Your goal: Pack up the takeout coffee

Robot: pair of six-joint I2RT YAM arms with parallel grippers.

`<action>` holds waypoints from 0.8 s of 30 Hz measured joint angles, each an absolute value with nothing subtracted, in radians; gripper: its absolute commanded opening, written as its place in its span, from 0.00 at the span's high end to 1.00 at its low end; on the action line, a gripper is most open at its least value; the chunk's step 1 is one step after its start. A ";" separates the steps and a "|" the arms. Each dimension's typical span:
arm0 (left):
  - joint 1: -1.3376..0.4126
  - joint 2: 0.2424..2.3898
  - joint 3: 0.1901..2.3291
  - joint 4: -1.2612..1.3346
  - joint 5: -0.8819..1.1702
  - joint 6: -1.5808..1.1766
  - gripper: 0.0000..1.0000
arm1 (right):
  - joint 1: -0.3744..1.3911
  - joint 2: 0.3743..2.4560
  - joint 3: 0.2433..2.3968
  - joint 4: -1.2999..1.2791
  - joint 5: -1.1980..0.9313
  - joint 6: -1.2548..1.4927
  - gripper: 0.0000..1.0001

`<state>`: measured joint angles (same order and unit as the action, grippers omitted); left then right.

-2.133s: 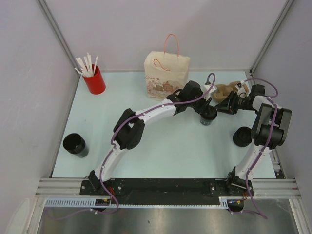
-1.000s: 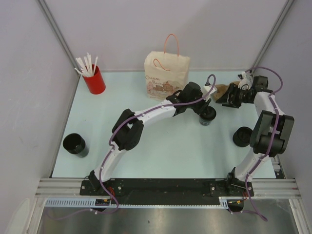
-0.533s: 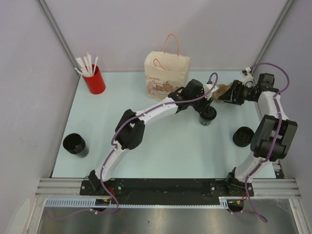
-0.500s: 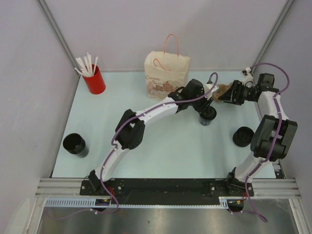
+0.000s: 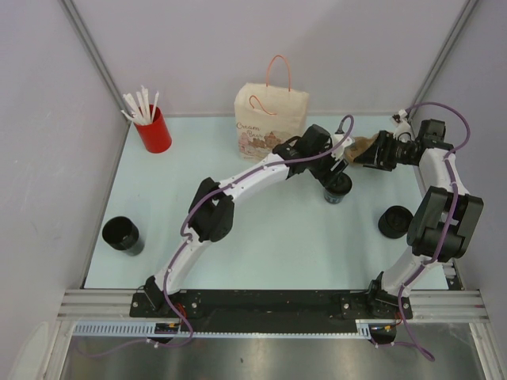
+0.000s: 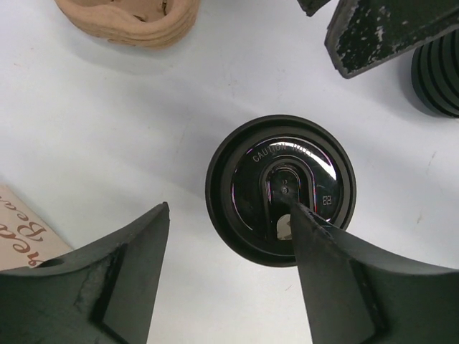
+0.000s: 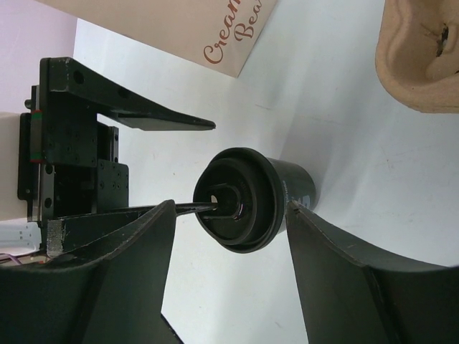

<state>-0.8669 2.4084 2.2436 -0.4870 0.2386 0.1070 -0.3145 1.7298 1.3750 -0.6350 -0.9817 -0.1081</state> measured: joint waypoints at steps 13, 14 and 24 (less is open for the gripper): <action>-0.840 2.358 2.286 -0.554 0.241 0.115 0.01 | -0.316 1.729 1.375 -0.641 -0.985 -0.133 0.19; -0.838 2.339 2.286 -0.564 0.240 0.118 0.00 | -0.316 1.729 1.375 -0.643 -0.985 -0.138 0.17; -0.793 1.861 2.053 -0.617 0.227 0.192 0.01 | -0.313 1.658 1.375 -0.658 -0.984 -0.171 0.00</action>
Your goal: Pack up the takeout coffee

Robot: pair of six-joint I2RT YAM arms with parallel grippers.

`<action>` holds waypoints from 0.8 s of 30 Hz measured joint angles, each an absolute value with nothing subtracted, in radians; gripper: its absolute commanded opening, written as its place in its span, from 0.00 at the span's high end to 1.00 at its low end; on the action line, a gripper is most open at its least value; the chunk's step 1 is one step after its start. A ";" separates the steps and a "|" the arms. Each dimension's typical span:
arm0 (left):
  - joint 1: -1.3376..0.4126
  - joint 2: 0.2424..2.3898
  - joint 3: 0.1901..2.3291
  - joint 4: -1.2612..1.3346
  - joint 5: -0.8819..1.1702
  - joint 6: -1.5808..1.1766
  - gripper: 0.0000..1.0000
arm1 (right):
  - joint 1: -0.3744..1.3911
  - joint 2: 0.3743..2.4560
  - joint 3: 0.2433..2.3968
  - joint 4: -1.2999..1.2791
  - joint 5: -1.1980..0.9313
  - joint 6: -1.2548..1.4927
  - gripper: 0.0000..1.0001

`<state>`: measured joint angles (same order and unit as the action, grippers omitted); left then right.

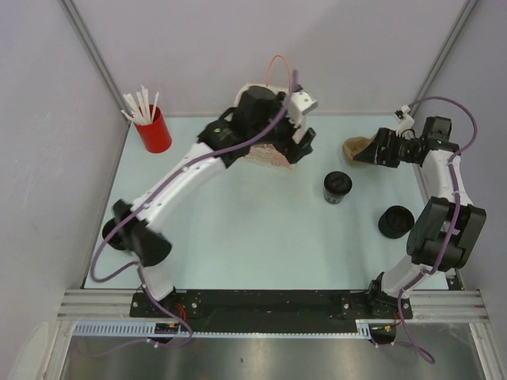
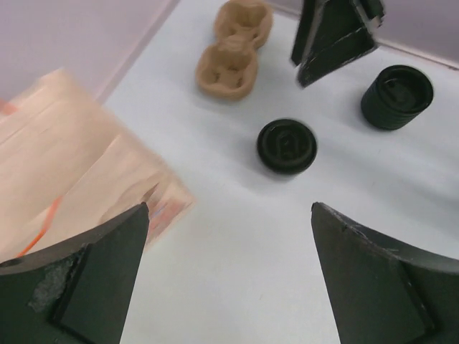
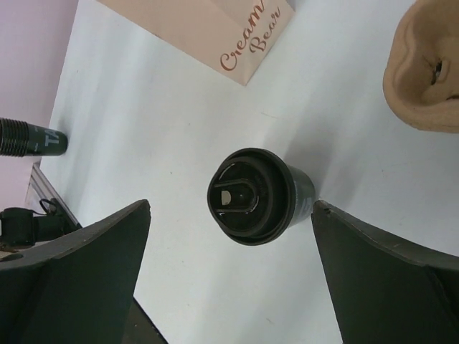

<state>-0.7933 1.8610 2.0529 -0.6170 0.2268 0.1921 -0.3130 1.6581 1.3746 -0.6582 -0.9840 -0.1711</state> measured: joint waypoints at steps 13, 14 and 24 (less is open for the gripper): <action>-0.348 1.178 1.338 -0.656 0.187 0.297 0.01 | -0.016 1.647 1.833 -0.752 -0.787 -0.309 0.01; -0.302 1.143 1.278 -0.661 0.187 0.300 0.01 | 0.021 1.659 1.896 -0.761 -0.764 -0.322 0.02; 0.027 1.040 0.987 -0.707 0.297 0.323 0.01 | 0.315 1.822 2.144 -0.706 -0.570 -0.474 0.01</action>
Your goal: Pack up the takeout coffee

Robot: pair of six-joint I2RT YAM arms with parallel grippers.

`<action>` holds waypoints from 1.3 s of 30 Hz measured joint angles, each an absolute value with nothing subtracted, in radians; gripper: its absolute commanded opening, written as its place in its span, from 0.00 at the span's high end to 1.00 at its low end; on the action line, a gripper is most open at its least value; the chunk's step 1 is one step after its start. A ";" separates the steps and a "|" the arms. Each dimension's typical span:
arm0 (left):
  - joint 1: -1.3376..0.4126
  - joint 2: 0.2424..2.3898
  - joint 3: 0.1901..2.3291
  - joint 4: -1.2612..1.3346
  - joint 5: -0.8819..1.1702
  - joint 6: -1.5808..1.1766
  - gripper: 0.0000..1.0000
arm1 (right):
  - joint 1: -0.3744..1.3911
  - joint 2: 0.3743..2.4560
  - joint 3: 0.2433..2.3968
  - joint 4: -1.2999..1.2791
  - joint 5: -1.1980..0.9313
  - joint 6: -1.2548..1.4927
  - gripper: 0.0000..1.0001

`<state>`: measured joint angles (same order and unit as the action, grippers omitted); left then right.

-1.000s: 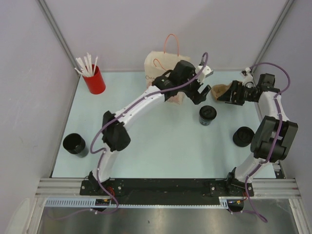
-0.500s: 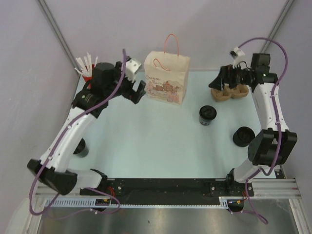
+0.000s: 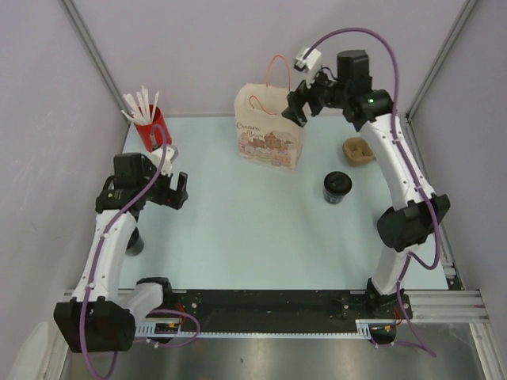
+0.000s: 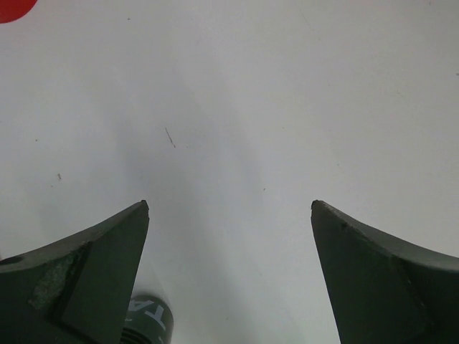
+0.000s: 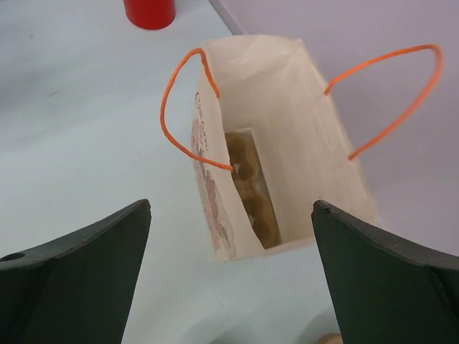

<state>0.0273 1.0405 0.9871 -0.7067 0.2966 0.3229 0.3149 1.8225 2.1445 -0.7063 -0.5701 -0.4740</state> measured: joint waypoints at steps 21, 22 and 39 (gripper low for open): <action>0.123 0.992 0.937 -0.697 0.503 0.325 0.01 | 0.426 2.069 2.137 -0.638 -0.387 -0.637 0.47; 0.123 0.992 0.934 -0.697 0.506 0.325 0.00 | 0.426 2.069 2.137 -0.638 -0.390 -0.640 0.52; 0.133 0.993 0.915 -0.688 0.530 0.325 0.00 | 0.433 2.043 2.109 -0.719 -0.530 -0.708 0.91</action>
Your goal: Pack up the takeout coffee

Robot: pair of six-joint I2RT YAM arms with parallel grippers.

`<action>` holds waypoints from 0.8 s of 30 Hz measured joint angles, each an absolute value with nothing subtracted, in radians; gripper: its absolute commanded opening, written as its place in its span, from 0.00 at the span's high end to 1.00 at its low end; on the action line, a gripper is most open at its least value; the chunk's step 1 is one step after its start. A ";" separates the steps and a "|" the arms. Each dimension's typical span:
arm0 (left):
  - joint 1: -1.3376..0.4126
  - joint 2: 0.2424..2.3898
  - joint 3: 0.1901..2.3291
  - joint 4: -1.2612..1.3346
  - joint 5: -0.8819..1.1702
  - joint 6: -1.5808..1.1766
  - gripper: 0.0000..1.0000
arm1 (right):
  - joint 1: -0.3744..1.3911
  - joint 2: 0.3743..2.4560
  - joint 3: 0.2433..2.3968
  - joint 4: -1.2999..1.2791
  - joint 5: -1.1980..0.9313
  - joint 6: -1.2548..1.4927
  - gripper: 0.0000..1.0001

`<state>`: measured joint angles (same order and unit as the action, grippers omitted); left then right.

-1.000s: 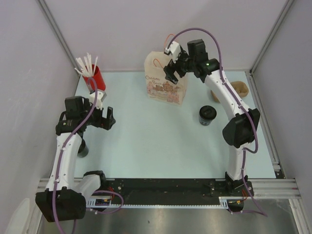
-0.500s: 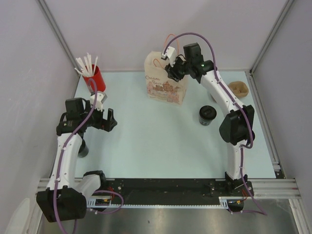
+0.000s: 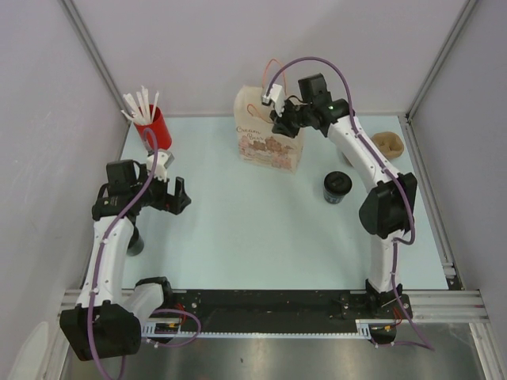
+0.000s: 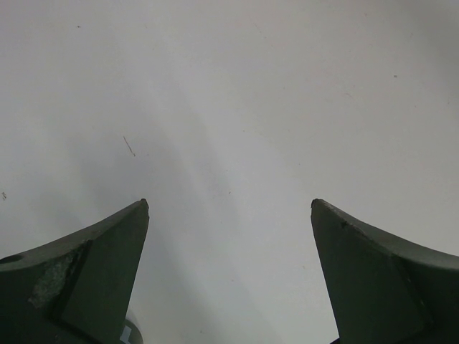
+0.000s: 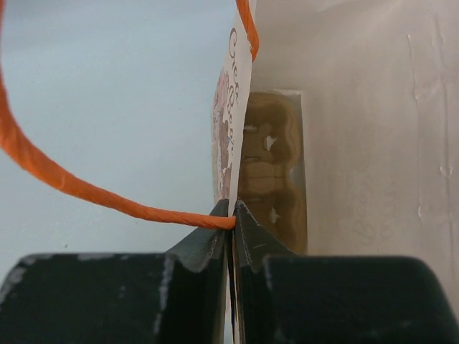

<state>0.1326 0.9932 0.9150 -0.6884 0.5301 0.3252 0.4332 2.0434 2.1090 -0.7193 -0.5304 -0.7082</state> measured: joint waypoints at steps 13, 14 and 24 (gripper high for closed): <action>0.134 0.994 0.910 -0.689 0.531 0.325 0.01 | 0.486 1.796 1.898 -0.793 -0.619 -0.740 0.91; 0.134 0.994 0.910 -0.688 0.531 0.325 0.01 | 0.494 1.770 1.872 -0.795 -0.626 -0.743 0.92; 0.138 0.994 0.903 -0.677 0.531 0.325 0.01 | 0.593 1.570 1.603 -0.807 -0.656 -0.782 0.92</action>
<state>0.1383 0.9939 0.9028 -0.6773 0.5312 0.3248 0.5934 1.5696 1.6028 -0.8074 -0.6559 -0.7822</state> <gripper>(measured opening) 0.994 0.085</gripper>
